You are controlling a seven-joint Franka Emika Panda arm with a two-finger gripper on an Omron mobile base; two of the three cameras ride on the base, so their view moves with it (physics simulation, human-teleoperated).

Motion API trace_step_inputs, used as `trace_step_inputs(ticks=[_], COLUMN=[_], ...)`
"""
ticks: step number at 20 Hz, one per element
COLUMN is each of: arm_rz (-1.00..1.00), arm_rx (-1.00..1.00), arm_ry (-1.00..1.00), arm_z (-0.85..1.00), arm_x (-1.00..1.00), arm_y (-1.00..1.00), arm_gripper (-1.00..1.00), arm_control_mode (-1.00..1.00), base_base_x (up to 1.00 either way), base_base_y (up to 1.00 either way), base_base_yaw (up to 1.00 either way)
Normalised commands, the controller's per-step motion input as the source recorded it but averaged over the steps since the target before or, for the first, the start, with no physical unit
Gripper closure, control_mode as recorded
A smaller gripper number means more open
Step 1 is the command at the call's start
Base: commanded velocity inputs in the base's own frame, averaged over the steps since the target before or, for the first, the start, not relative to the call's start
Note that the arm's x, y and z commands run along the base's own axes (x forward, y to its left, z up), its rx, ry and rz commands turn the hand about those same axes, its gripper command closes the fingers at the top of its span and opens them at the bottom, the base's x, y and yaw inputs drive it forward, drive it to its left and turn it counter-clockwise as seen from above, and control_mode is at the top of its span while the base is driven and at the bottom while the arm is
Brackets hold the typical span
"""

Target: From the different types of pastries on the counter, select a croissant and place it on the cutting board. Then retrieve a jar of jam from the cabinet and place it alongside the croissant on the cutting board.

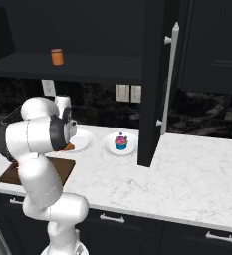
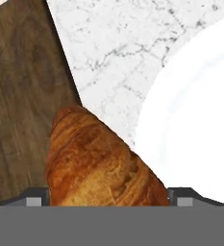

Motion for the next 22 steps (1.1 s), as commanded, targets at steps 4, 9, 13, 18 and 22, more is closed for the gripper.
trace_step_inputs(ticks=[4, 9, 13, 18, 22], arm_rz=[0.00, 0.00, 0.00, -0.04, -0.45], arm_rx=[0.05, 0.00, 0.00, -0.04, -0.08], arm_ry=[-0.10, 0.03, 0.01, 0.00, 0.00], arm_z=[0.04, 0.36, 0.26, 0.00, -0.03], arm_x=[-0.60, -0.70, -0.56, -0.05, -0.01], arm_y=[0.03, 0.30, 0.33, 0.46, 0.93], arm_gripper=[1.00, 1.00, 1.00, 1.00, 1.00], arm_control_mode=[-1.00, -1.00, -1.00, -1.00, -1.00], base_base_x=[0.00, 0.00, 0.00, 0.00, 0.00], base_base_y=[0.00, 0.00, 0.00, 0.00, 0.00], base_base_yaw=[0.00, 0.00, 0.00, 0.00, 0.00])
